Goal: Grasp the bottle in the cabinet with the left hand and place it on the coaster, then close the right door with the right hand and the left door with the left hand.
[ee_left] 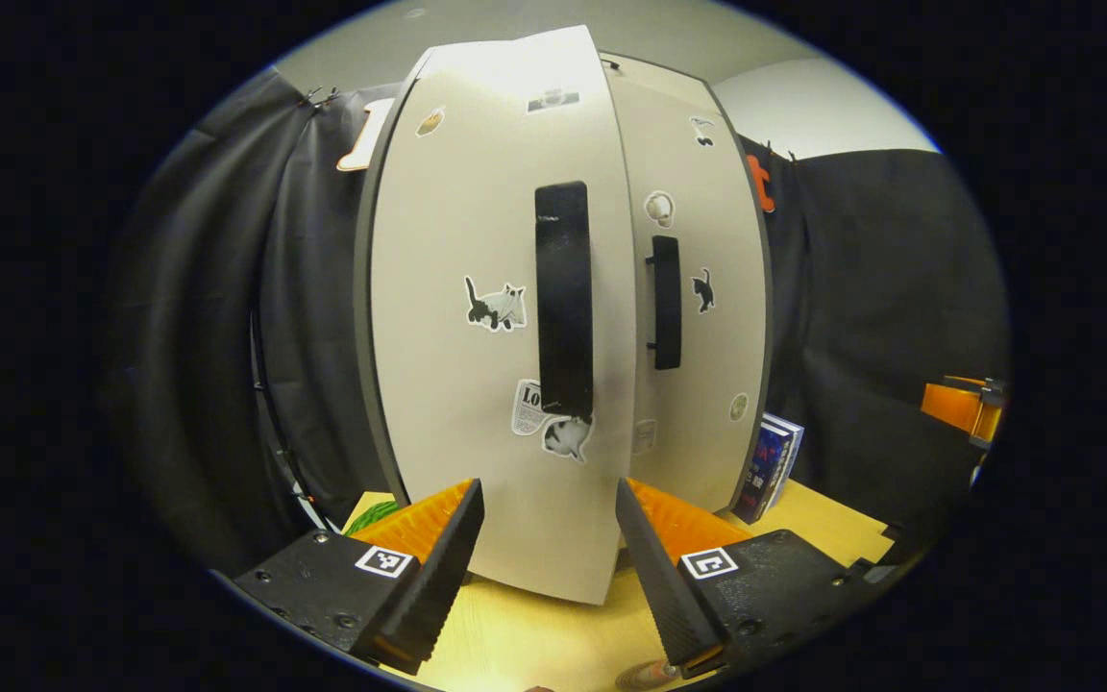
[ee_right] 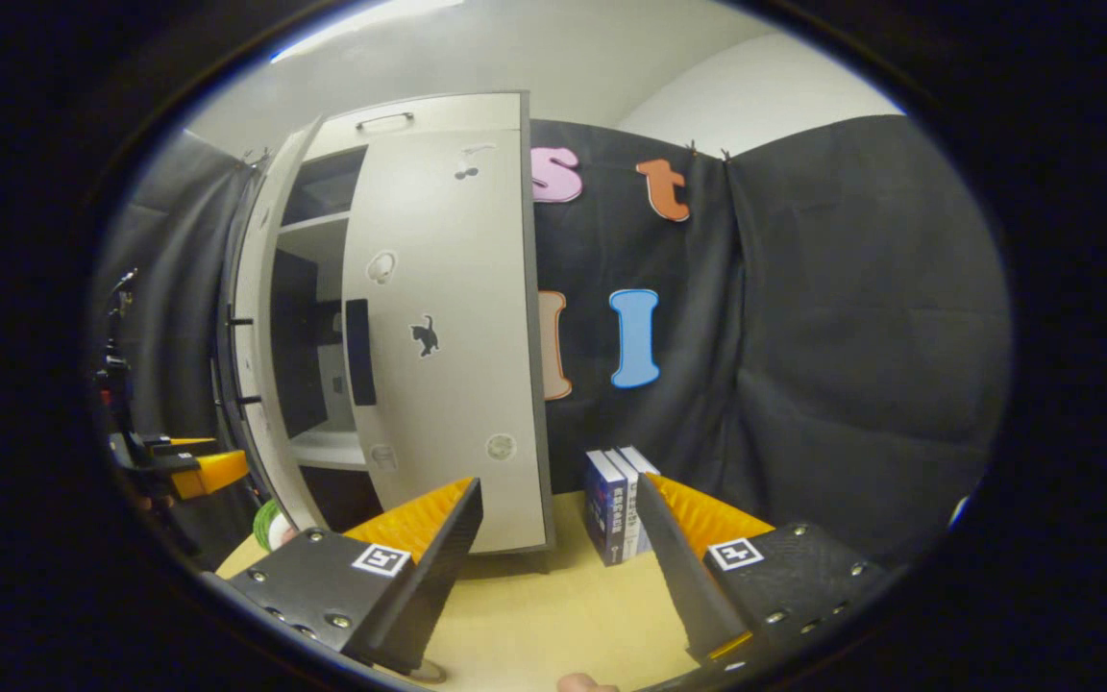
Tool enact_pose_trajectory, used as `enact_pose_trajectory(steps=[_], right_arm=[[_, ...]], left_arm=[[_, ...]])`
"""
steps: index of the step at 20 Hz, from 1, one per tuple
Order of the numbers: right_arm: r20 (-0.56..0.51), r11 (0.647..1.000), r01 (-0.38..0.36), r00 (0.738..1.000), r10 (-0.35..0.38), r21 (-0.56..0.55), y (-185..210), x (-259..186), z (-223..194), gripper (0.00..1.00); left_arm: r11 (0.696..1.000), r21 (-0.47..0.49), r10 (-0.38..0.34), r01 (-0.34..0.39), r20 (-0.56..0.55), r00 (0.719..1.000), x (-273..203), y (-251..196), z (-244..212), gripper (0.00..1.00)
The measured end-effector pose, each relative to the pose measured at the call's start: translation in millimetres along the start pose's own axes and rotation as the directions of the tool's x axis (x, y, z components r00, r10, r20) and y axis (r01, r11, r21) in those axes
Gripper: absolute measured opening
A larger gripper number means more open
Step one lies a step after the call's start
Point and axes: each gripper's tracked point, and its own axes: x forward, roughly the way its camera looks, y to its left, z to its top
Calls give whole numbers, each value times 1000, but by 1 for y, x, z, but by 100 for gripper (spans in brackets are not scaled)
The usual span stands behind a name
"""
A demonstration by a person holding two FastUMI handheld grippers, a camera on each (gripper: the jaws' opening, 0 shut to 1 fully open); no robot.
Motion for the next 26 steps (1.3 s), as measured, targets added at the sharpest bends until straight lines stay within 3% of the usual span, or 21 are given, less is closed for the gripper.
enact_pose_trajectory(steps=[2, 12, 13, 14, 15, 17, 25, 26], right_arm=[[-3, 1000, 7, 1000, -7, 10, -3, 0, -2, 98], [-2, 1000, -2, 1000, 2, 5, -4, -2, -5, 98], [-2, 1000, -4, 1000, 4, 5, -3, -2, -5, 94], [0, 1000, -6, 1000, 6, 5, -3, -3, -5, 98], [1, 1000, -8, 1000, 8, 3, -3, -2, -5, 94], [-2, 1000, -12, 1000, 12, 0, -2, -2, -6, 98], [8, 998, -54, 999, 54, -24, 8, 1, 0, 98], [16, 997, -61, 998, 62, -37, 10, 2, 3, 93]], left_arm=[[1000, -2, -13, 13, 0, 1000, 0, -2, 0, 86], [999, -13, -30, 30, -5, 1000, -1, -14, 3, 86], [999, -15, -29, 28, -7, 1000, -2, -13, 3, 86], [999, -19, -28, 28, -6, 1000, -2, -14, 3, 86], [999, -23, -27, 27, -5, 1000, -3, -14, 4, 86], [999, -32, -22, 22, -7, 1000, -3, -15, 3, 86], [999, -42, 18, -18, 6, 1000, -13, -11, 10, 87], [999, -35, 30, -29, 15, 999, -17, -9, 16, 86]])
